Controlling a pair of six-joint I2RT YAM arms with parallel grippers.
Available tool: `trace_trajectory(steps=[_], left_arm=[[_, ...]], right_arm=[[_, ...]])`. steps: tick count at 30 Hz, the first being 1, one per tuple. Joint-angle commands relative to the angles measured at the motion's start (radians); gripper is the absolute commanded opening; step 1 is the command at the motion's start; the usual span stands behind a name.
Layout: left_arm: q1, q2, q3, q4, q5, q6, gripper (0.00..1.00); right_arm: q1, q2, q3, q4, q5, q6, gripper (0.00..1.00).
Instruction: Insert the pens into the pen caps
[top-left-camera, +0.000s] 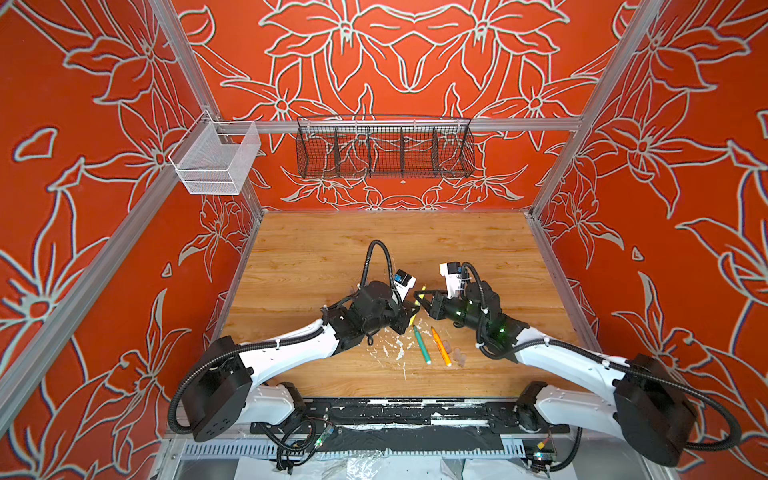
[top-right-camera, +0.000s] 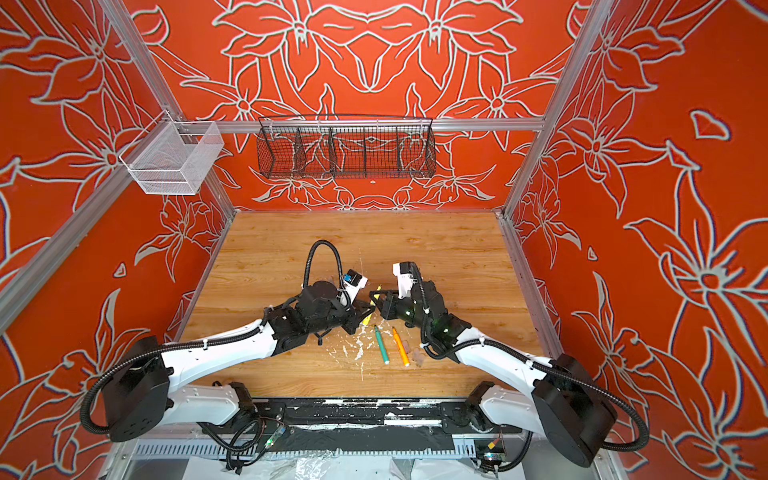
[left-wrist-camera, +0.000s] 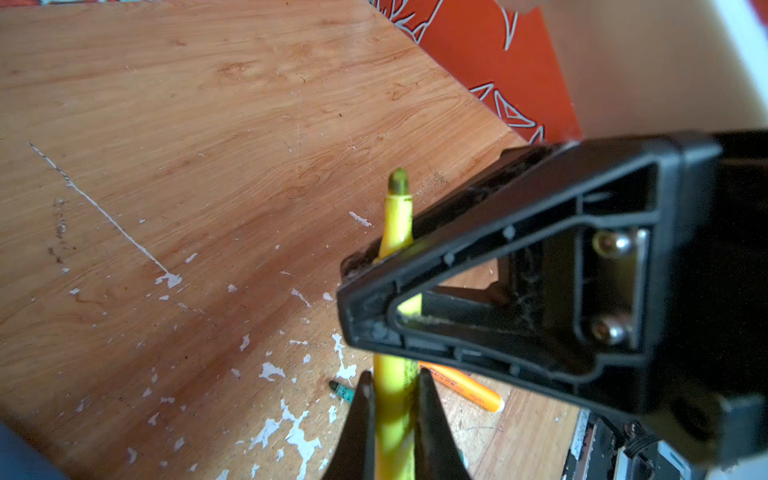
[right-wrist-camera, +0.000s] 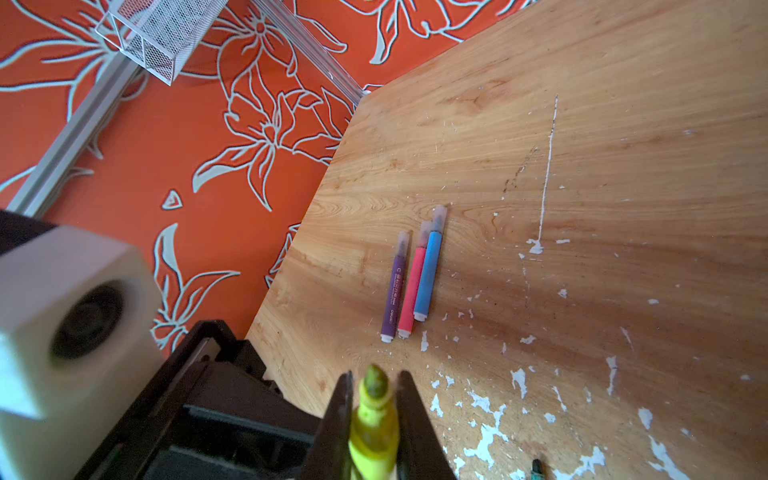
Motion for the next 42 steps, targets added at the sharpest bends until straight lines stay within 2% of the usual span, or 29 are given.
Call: trace_trajectory(steps=[1,4,6,15,19,26,32,33,34,37,39,42], left_arm=[[-0.003,0.011,0.041,0.016,0.019,-0.002,0.09],[-0.003,0.020,0.038,0.024,0.011,-0.003,0.26],[-0.003,0.026,0.044,0.020,0.001,0.004,0.31],[0.014,0.049,0.049,0.035,0.011,-0.009,0.33],[0.017,0.047,0.048,0.035,0.020,-0.009,0.25],[0.023,0.039,0.031,0.052,0.018,-0.011,0.23],[0.026,0.054,0.038,0.058,0.059,-0.024,0.04],[0.026,0.055,0.038,0.059,0.063,-0.027,0.00],[0.029,0.055,0.037,0.061,0.065,-0.029,0.00],[0.046,0.051,0.027,0.078,0.084,-0.053,0.00],[0.073,0.041,0.008,0.104,0.099,-0.085,0.00],[0.135,0.020,-0.036,0.148,0.123,-0.148,0.00]], right_arm=[[0.011,0.021,0.019,0.041,-0.030,0.032,0.00],[0.019,0.036,0.017,0.070,-0.042,0.039,0.00],[0.022,0.043,0.015,0.086,-0.046,0.046,0.00],[0.027,0.067,-0.019,0.167,-0.061,0.120,0.00],[0.028,0.085,-0.013,0.165,-0.061,0.125,0.00],[0.027,0.039,-0.031,0.139,-0.009,0.125,0.00],[0.027,0.012,-0.053,0.136,0.022,0.134,0.00],[0.027,0.011,-0.051,0.139,0.017,0.130,0.02],[0.027,0.009,-0.051,0.141,0.012,0.124,0.10],[0.027,-0.011,-0.037,0.098,0.021,0.106,0.40],[0.026,-0.054,-0.002,-0.039,0.062,0.107,0.48],[0.028,-0.146,0.118,-0.429,0.145,0.118,0.50]])
